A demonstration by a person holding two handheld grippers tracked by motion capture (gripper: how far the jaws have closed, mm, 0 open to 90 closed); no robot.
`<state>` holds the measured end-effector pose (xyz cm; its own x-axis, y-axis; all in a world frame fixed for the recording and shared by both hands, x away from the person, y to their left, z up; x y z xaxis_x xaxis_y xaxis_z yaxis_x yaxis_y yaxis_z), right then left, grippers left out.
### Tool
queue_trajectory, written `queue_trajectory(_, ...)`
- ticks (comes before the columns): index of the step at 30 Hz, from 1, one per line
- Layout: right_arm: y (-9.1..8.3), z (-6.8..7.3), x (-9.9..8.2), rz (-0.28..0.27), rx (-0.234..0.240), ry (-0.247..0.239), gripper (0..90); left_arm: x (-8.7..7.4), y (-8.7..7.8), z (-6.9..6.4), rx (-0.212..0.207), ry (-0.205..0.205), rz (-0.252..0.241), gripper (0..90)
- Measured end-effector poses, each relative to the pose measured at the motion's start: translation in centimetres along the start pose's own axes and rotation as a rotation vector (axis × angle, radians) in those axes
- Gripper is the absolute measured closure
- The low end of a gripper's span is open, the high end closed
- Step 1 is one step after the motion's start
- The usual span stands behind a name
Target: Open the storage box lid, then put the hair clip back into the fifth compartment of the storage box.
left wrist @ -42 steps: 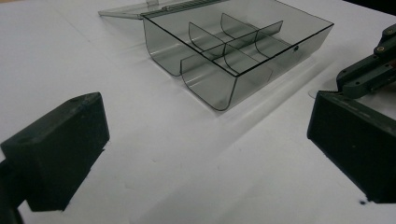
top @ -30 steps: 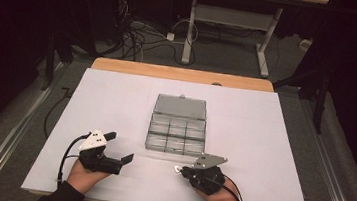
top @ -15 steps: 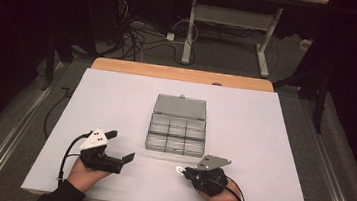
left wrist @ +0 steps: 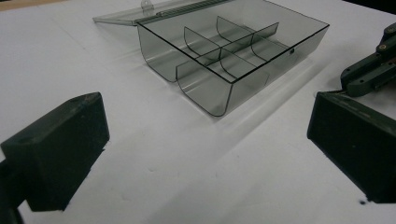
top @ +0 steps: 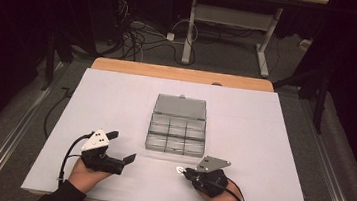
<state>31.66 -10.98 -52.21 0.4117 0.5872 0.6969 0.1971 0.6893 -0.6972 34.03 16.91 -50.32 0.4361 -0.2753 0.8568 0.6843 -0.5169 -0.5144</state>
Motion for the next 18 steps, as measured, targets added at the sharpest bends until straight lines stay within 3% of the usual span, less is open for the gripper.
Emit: queue_trajectory(18, -0.50, 0.11, 0.18, 0.011, -0.012, -0.003, 84.5, 0.04, 0.27, -0.21, -0.002, 0.005, 0.005, 0.0)
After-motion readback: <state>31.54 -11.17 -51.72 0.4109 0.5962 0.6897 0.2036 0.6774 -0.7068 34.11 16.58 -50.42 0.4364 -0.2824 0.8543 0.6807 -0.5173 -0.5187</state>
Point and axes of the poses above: each handheld gripper's, and its own axes: y roughly forward along the jaws, x roughly out of its top, z roughly to its left, the point moved 6 cm from there along y, roughly forward along the jaws, and after that the axes turned 12 degrees about x, right-handed, at the moved point
